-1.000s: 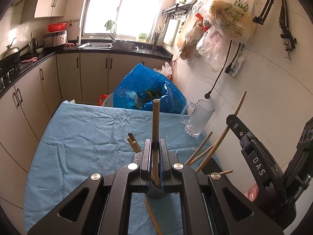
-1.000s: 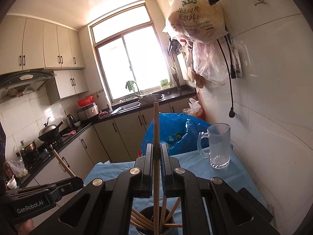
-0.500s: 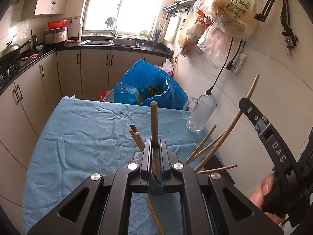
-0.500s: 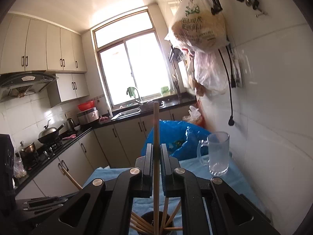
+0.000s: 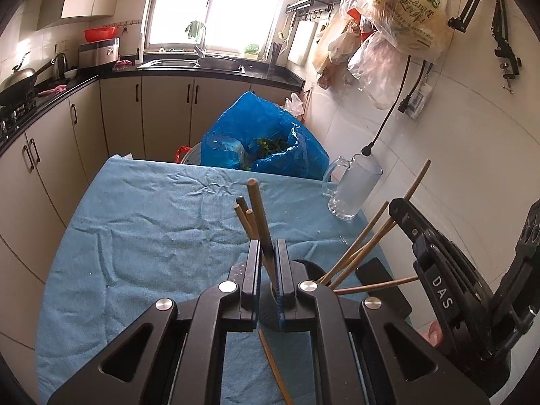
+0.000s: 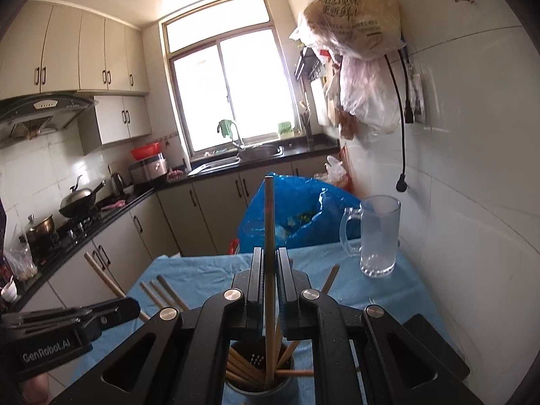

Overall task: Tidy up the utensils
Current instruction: 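Lower both chopsticks into the black cup, then open both tools to release the chopsticks into the cup, then move both tools back to the last chopsticks on the cloth, then close the left tool on a chopstick while the right tool grasps another chopstick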

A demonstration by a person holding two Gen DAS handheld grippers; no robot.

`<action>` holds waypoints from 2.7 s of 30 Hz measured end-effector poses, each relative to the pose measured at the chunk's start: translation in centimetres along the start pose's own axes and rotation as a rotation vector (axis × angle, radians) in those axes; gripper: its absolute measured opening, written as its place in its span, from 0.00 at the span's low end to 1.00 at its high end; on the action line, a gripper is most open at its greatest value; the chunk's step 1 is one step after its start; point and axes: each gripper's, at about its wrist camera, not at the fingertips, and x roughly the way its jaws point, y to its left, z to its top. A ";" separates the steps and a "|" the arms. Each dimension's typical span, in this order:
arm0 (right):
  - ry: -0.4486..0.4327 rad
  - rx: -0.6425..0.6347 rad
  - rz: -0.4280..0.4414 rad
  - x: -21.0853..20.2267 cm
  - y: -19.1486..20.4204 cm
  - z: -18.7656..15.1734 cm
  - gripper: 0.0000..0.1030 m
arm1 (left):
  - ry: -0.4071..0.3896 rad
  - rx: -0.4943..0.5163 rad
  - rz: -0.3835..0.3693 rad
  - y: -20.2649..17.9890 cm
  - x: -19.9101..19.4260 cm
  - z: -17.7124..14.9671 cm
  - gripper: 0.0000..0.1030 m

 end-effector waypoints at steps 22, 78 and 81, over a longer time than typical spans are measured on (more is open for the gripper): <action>-0.032 0.103 0.072 -7.9 -2.5 -0.7 0.35 | -0.053 -0.033 0.008 1.6 -5.0 -2.0 0.37; 0.602 -0.048 0.107 3.2 1.1 -17.3 0.08 | 0.405 -0.065 0.161 8.1 7.0 -15.8 0.35; 0.594 -0.035 0.110 2.8 0.6 -17.1 0.08 | 0.413 -0.025 0.217 7.3 8.4 -15.1 0.29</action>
